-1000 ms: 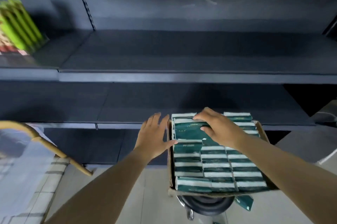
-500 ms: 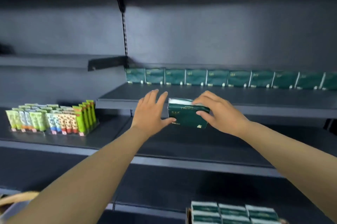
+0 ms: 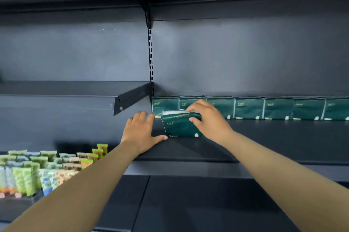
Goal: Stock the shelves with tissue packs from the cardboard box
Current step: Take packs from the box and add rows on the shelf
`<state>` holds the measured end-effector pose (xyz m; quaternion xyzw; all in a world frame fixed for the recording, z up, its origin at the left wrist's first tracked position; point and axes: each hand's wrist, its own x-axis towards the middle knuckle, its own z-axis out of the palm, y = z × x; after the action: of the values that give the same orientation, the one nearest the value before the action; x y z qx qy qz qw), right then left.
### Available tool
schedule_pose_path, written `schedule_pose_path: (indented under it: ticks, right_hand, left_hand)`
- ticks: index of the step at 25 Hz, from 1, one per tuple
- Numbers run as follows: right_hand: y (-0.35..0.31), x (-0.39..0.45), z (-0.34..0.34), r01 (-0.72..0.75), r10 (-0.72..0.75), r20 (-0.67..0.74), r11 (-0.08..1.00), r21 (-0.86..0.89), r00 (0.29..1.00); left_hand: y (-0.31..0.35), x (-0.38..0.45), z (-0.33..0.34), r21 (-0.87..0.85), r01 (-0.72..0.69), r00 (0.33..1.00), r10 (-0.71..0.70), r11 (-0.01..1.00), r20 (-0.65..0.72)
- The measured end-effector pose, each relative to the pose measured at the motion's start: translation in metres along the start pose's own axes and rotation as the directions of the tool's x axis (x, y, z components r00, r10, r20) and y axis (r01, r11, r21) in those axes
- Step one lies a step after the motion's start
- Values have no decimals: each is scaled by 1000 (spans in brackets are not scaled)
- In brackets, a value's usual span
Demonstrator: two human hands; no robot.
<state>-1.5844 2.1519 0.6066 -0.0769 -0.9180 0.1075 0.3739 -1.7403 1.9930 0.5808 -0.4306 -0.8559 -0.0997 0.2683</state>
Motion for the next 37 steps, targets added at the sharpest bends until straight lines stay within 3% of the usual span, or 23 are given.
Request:
schedule_pose_path:
  ticks: [3, 6, 11, 19, 24, 27, 29, 33, 37]
  right_hand:
    - [9, 45, 48, -91, 91, -18, 996, 21, 996]
    - [20, 78, 81, -144, 147, -62, 988, 57, 987]
    - [37, 106, 113, -129, 131, -64, 991, 37, 989]
    - [57, 119, 114, -2, 6, 16, 971, -238, 1000]
    - [62, 113, 126, -44, 79, 92, 944, -328, 993]
    - [61, 111, 123, -51, 85, 90, 943, -329, 992]
    - [57, 106, 118, -69, 101, 78, 939, -337, 992]
    - [46, 79, 85, -172, 170, -37, 915, -366, 985]
    - [41, 13, 28, -242, 222, -97, 907, -344, 970]
  left_hand:
    - [-33, 37, 24, -34, -3, 999, 4, 999, 32]
    - [-47, 65, 43, -174, 14, 998, -2, 985, 68]
    - [-50, 88, 60, -398, -12, 1000, 19, 917, 13]
    - [-42, 102, 66, -372, 35, 998, -51, 927, -34]
    - [-42, 105, 73, -427, 120, 993, -115, 896, 38]
    - [-43, 105, 76, -347, 218, 975, -186, 912, 123]
    - [-44, 103, 75, -184, 266, 952, -227, 946, 206]
    - [-31, 81, 58, 92, 167, 962, -182, 982, 202]
    - [16, 42, 30, 145, 32, 982, -59, 989, 180]
